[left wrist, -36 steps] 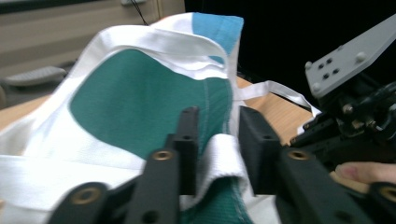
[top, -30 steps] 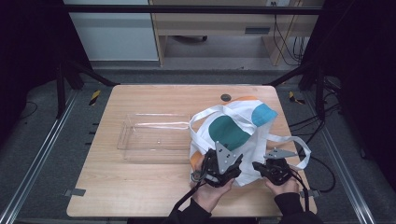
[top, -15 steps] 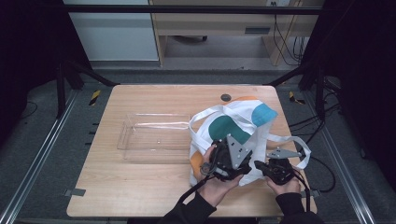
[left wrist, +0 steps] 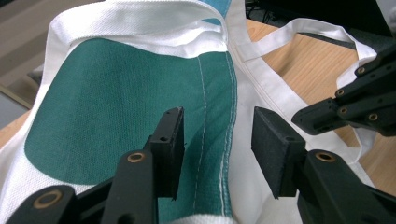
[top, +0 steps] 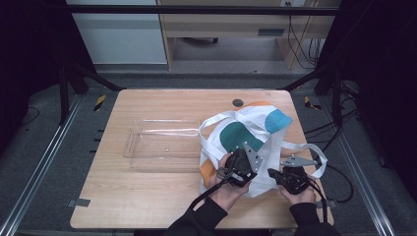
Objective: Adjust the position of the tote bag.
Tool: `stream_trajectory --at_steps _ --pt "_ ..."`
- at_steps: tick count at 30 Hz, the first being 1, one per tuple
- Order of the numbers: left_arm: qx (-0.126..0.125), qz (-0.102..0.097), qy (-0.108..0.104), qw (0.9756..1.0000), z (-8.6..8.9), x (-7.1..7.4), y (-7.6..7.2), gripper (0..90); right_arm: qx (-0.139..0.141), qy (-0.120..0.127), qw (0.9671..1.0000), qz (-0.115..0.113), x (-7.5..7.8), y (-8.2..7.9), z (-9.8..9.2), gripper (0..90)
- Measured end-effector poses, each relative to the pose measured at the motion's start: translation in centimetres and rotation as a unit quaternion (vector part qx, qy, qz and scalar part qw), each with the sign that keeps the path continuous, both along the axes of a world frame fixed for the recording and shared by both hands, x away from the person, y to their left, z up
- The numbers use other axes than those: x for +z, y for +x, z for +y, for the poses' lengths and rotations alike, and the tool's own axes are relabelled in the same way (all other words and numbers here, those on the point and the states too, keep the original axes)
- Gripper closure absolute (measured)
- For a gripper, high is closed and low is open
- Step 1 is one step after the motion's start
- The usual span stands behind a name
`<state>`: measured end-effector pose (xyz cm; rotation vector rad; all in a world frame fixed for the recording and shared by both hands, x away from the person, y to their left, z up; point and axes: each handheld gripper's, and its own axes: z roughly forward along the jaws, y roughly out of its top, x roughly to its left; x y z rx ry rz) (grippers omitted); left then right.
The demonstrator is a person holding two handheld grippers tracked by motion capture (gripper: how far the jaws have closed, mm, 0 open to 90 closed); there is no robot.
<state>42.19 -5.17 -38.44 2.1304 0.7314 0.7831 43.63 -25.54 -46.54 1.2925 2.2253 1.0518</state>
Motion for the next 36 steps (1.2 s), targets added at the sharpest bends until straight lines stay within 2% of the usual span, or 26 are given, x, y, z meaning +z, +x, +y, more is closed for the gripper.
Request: stream_trajectory --at_steps 2,3,4,6,8,12,16,18,21,24,25,26,29,36 --pt "0.006 -0.005 0.01 0.9999 0.0 0.1 -0.1 66.5 -0.001 0.003 1.0 -0.002 0.1 0.0 -0.1 90.0" --pt "0.006 -0.003 0.01 0.9999 0.1 0.1 0.0 73.5 -0.002 0.005 1.0 -0.006 0.1 0.0 -0.2 90.0" --pt "0.008 -0.002 0.009 0.9999 0.2 0.2 0.0 76.7 -0.003 0.008 0.9999 -0.008 0.2 0.0 -0.2 90.0" --pt "0.008 -0.004 -0.002 1.0 0.5 0.5 0.2 82.5 -0.004 0.012 0.9998 -0.018 0.4 0.0 -0.3 90.0" --pt "0.01 -0.006 -0.022 0.9997 0.9 0.8 0.2 85.4 -0.001 0.012 0.9995 -0.029 0.7 0.1 -0.2 90.0" --pt "0.011 -0.014 -0.064 0.9978 1.8 1.4 0.3 86.7 0.006 0.02 0.9985 -0.051 1.2 0.4 0.3 85.2" --pt "0.008 -0.028 -0.103 0.9942 2.6 1.8 0.3 87.0 0.005 0.03 0.997 -0.071 1.8 0.9 0.8 75.7" --pt "0.007 -0.031 -0.121 0.9921 2.9 2.0 0.2 87.0 -0.002 0.04 0.9961 -0.079 2.1 1.2 0.9 69.3" --pt "0.007 -0.034 -0.143 0.9891 3.4 2.6 0.2 87.1 -0.011 0.052 0.9946 -0.089 2.4 1.5 1.1 54.8" --pt "0.008 -0.047 -0.153 0.987 3.8 3.1 0.2 87.1 -0.016 0.061 0.9938 -0.092 2.6 1.8 1.6 41.8" --pt "0.009 -0.043 -0.157 0.9865 3.9 3.1 0.1 87.2 -0.017 0.066 0.9934 -0.092 2.7 1.8 1.8 39.9" --pt "0.01 -0.051 -0.158 0.986 4.0 3.2 0.1 87.2 -0.015 0.071 0.9928 -0.095 2.8 1.8 2.1 39.4" --pt "0.011 -0.057 -0.161 0.9852 4.1 3.2 0.1 87.2 -0.012 0.074 0.9927 -0.094 3.1 1.8 3.1 36.4" --pt "0.011 -0.063 -0.171 0.9832 4.3 2.8 -0.2 87.2 -0.023 0.053 0.9941 -0.091 2.9 2.3 5.1 25.5"
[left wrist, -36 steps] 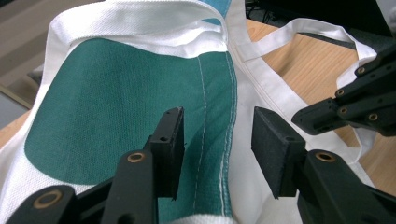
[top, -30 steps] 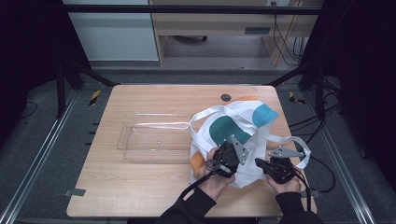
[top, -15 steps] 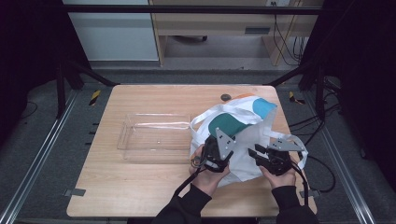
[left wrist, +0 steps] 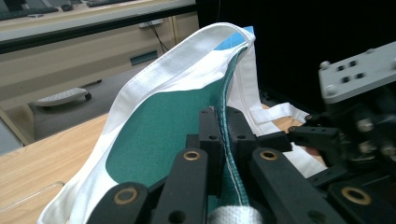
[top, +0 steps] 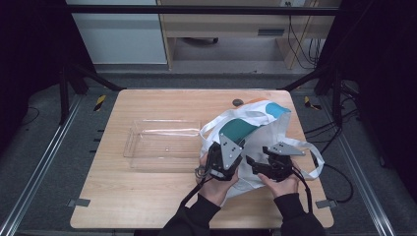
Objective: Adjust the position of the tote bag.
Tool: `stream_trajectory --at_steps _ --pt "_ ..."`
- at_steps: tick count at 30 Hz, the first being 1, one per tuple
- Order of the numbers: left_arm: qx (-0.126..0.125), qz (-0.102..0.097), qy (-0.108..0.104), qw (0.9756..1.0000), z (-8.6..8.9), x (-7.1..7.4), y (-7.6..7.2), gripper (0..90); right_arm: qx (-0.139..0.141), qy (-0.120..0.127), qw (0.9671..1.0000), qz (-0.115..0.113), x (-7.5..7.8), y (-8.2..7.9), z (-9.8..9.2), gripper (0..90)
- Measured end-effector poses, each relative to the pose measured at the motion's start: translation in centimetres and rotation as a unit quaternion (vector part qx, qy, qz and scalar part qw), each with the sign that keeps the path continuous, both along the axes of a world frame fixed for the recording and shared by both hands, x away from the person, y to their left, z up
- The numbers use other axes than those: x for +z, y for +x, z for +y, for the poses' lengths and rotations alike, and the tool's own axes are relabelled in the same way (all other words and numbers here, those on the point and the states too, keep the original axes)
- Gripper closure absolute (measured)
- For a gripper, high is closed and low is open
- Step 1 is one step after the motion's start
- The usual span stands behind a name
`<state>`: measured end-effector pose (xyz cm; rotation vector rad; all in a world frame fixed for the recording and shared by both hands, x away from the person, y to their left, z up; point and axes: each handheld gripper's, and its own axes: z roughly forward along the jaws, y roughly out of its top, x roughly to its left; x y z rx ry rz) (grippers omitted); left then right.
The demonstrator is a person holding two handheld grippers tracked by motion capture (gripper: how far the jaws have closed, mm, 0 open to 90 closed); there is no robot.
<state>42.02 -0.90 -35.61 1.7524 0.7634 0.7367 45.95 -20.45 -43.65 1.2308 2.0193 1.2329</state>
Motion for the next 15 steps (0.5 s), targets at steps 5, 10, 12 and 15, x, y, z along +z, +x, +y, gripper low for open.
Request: stream_trajectory --at_steps 5,10,12,15 --pt "0.002 0.0 -0.007 1.0 0.1 -0.1 0.0 87.2 -0.004 -0.017 0.9998 0.008 -0.7 0.7 1.0 27.7" --pt "0.001 0.007 -0.017 0.9998 0.1 -0.1 0.0 87.2 0.003 -0.017 0.9998 0.007 -0.9 0.9 1.3 29.2" --pt "-0.001 0.006 -0.015 0.9999 0.2 -0.1 -0.1 87.2 0.009 0.0 1.0 -0.004 -0.4 0.6 1.4 29.1" --pt "0.0 0.006 -0.018 0.9998 0.2 -0.2 -0.1 87.2 0.017 0.003 0.9998 -0.007 0.0 0.5 1.6 28.0"
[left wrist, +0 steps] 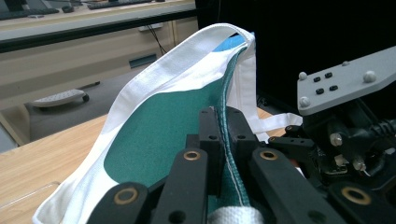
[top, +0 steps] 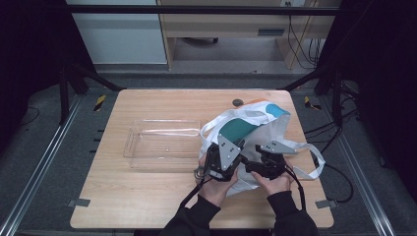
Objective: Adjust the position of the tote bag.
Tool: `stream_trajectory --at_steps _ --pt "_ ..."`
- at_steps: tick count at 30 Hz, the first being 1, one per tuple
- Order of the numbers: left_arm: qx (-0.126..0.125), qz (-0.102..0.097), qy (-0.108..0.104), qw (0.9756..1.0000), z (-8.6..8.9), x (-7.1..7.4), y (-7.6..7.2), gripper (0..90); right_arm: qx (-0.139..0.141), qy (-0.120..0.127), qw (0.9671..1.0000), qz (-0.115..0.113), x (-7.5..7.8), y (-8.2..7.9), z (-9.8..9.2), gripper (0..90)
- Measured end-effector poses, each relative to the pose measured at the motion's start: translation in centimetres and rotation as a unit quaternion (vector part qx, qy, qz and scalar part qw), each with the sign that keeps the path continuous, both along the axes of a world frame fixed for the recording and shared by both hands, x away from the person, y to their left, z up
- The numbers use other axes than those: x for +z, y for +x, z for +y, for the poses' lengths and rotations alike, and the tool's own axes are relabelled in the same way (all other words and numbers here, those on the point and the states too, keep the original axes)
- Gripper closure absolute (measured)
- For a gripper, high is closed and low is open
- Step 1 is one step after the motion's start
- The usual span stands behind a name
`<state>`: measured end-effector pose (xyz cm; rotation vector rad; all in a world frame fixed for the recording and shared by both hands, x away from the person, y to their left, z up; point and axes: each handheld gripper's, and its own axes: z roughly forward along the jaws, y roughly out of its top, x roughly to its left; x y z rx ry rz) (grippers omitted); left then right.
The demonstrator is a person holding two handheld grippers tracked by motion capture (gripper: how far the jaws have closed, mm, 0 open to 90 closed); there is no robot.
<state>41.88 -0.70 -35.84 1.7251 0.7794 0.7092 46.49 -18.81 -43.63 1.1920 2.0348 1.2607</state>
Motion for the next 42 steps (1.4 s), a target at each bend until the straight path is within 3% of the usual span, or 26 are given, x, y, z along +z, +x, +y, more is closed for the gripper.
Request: stream_trajectory --at_steps 5,8,11,13,16,18,21,24,26,27,29,30,34,38,40,42 --pt "-0.001 0.002 -0.003 1.0 0.1 -0.3 0.0 87.2 0.002 -0.034 0.9991 0.026 -1.7 0.4 0.6 32.4" --pt "-0.003 0.001 -0.006 1.0 0.2 -0.2 -0.1 87.2 0.0 -0.059 0.9978 0.031 -1.9 0.5 0.5 49.4" --pt "-0.004 0.002 -0.01 0.9999 0.3 -0.1 -0.1 87.2 -0.001 -0.067 0.9964 0.051 -2.1 0.5 0.3 69.0" --pt "-0.006 0.002 -0.013 0.9999 0.4 -0.2 -0.2 87.2 0.0 -0.063 0.9964 0.057 -2.1 0.5 0.0 76.6" --pt "-0.009 0.001 -0.017 0.9998 0.5 -0.4 -0.2 87.2 -0.002 -0.057 0.9974 0.045 -1.7 0.3 -0.1 71.6" --pt "-0.009 0.001 -0.022 0.9997 0.6 -0.5 -0.4 87.2 -0.005 -0.041 0.9987 0.029 -1.2 0.2 0.3 56.1" --pt "-0.008 0.0 -0.02 0.9998 0.4 -0.8 -0.4 87.2 -0.003 -0.042 0.999 0.018 -1.0 0.1 1.4 35.6" --pt "-0.01 0.001 -0.023 0.9997 0.4 -1.0 -0.4 87.2 -0.008 -0.047 0.9986 0.023 -1.5 0.4 2.0 28.4" --pt "-0.01 0.002 -0.024 0.9997 0.4 -1.0 -0.4 87.2 -0.01 -0.039 0.9988 0.026 -1.5 0.5 2.0 27.2" --pt "-0.01 0.002 -0.026 0.9996 0.4 -0.9 -0.3 87.2 -0.009 -0.021 0.9994 0.027 -1.2 0.4 1.9 27.3" --pt "-0.01 0.002 -0.026 0.9996 0.5 -0.9 -0.3 87.2 -0.009 0.002 0.9999 0.007 -0.4 0.2 1.9 27.8" --pt "-0.01 0.002 -0.025 0.9996 0.5 -0.9 -0.3 87.2 -0.012 -0.001 0.9999 0.0 -0.2 0.1 2.0 27.1" --pt "-0.013 0.002 -0.023 0.9997 0.3 -1.1 -0.4 87.2 -0.013 -0.034 0.9989 0.03 -1.2 0.8 2.8 23.4" --pt "-0.017 0.003 -0.023 0.9996 0.0 -1.1 -0.4 87.2 -0.03 -0.081 0.9961 0.018 -1.8 1.0 3.5 25.6" --pt "-0.016 0.002 -0.021 0.9996 0.1 -1.1 -0.5 87.2 -0.045 -0.094 0.9944 0.018 -2.1 1.1 3.7 33.8" --pt "-0.013 0.005 -0.023 0.9996 0.4 -1.2 -0.3 87.2 -0.048 -0.097 0.9939 0.022 -2.3 1.0 3.8 50.9"
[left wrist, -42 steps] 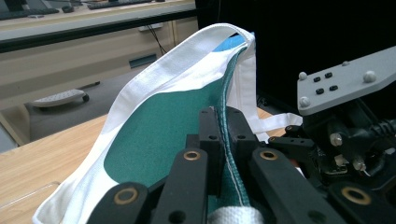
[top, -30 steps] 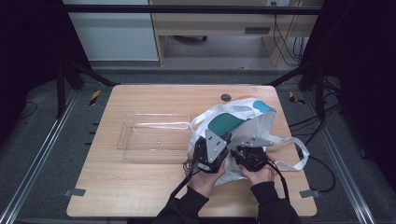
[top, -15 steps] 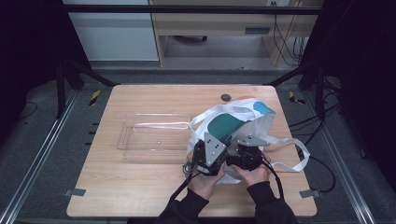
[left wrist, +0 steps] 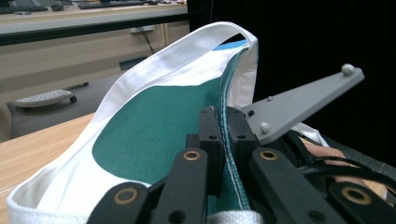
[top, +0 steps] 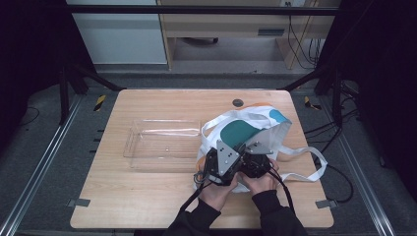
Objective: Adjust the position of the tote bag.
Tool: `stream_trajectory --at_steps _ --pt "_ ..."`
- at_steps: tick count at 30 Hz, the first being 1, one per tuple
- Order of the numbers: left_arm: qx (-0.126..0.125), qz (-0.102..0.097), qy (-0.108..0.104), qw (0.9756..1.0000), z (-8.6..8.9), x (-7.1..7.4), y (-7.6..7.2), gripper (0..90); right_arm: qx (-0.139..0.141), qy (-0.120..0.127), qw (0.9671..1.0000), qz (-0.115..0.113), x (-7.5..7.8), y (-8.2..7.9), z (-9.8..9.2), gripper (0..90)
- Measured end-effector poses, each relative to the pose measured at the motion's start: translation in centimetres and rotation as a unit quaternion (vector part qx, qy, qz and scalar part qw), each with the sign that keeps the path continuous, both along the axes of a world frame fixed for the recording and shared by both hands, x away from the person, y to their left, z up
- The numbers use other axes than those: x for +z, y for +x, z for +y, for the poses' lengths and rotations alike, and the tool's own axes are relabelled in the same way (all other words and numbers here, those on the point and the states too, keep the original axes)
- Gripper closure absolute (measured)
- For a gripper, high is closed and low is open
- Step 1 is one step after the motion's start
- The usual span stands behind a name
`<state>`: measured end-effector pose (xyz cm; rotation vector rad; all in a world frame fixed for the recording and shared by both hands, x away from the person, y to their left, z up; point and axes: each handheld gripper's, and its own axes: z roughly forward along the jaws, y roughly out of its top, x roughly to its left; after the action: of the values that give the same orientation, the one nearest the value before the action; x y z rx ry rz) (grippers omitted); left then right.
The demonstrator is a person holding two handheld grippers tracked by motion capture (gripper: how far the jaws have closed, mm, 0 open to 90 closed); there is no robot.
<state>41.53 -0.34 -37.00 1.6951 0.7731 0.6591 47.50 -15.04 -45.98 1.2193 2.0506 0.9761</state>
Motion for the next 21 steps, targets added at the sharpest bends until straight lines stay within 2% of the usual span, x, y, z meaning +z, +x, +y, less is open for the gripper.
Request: stream_trajectory --at_steps 1,4,6,9,14,21 --pt "0.001 0.001 -0.002 1.0 0.1 0.0 0.0 87.2 0.005 -0.002 1.0 0.006 0.0 0.0 -0.1 60.0" --pt "0.01 0.001 -0.018 0.9998 0.9 0.3 0.3 87.2 0.007 0.01 0.9995 0.029 0.0 0.0 -0.4 78.7" --pt "0.013 0.002 -0.028 0.9995 1.6 0.8 0.5 87.2 0.003 0.025 0.9982 0.053 0.1 0.1 -1.1 87.2" --pt "0.024 0.0 -0.032 0.9992 2.2 1.1 0.8 87.2 -0.005 0.051 0.9956 0.079 0.1 0.4 -2.0 89.1" --pt "0.054 -0.006 -0.025 0.9982 3.1 1.1 1.5 87.2 -0.007 0.053 0.995 0.085 0.5 0.3 -2.3 89.3" --pt "0.107 -0.01 -0.014 0.9942 4.7 0.9 3.0 87.2 -0.003 0.045 0.9935 0.105 0.5 0.2 -3.3 89.4"
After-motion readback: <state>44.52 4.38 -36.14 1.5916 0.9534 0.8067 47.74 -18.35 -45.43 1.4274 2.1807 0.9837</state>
